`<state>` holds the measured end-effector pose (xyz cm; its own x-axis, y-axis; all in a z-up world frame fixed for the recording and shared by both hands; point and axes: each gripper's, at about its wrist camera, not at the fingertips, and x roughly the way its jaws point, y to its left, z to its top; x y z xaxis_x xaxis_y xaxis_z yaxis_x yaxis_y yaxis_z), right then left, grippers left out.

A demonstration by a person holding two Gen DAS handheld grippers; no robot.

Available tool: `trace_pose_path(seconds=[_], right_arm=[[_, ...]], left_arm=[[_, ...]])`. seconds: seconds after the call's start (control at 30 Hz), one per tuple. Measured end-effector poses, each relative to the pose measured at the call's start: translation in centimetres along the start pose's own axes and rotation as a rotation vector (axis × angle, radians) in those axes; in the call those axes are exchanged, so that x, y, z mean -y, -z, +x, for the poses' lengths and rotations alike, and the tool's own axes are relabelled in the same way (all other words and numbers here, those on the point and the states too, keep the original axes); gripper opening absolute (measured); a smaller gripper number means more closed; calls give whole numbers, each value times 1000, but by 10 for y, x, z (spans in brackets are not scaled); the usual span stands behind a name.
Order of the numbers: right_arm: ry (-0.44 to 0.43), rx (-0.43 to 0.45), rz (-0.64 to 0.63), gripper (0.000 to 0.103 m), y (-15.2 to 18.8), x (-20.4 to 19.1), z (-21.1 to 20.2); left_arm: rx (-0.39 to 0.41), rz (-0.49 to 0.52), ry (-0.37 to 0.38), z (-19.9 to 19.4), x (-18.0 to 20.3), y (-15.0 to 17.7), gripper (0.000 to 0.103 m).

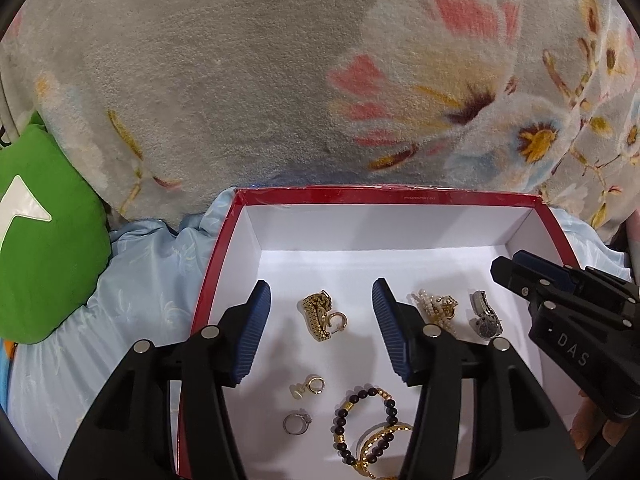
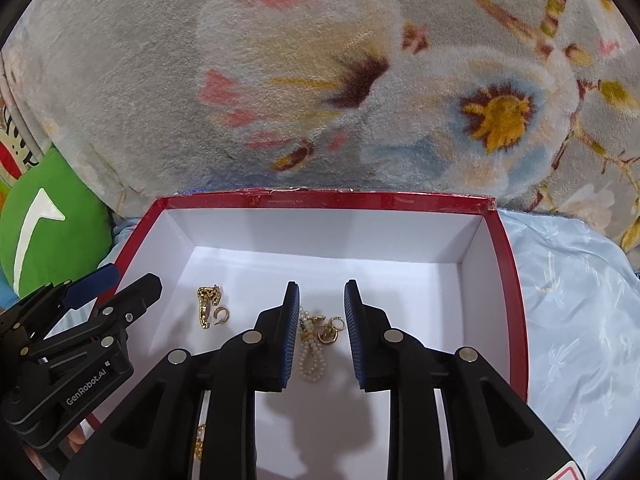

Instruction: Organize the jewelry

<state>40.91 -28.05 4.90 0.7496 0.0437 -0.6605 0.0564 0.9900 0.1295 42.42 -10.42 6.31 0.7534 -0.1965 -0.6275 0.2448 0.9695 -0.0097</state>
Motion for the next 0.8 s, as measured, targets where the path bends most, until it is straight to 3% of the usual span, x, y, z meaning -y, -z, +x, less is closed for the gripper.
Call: trace_pose_path(seconds=[0.5,0.63,0.8], right_arm=[[0,-1,12,29,20,-4,-16],[17,30,16,53,31,-6,-30],[63,77,14,71,45,-10,-49]], left_arm=[[3,-1,-7,-10,-1,9,51],[2,0,-5,-17,-1,16,51],[-1,0,-1,-26,-1,26,59]])
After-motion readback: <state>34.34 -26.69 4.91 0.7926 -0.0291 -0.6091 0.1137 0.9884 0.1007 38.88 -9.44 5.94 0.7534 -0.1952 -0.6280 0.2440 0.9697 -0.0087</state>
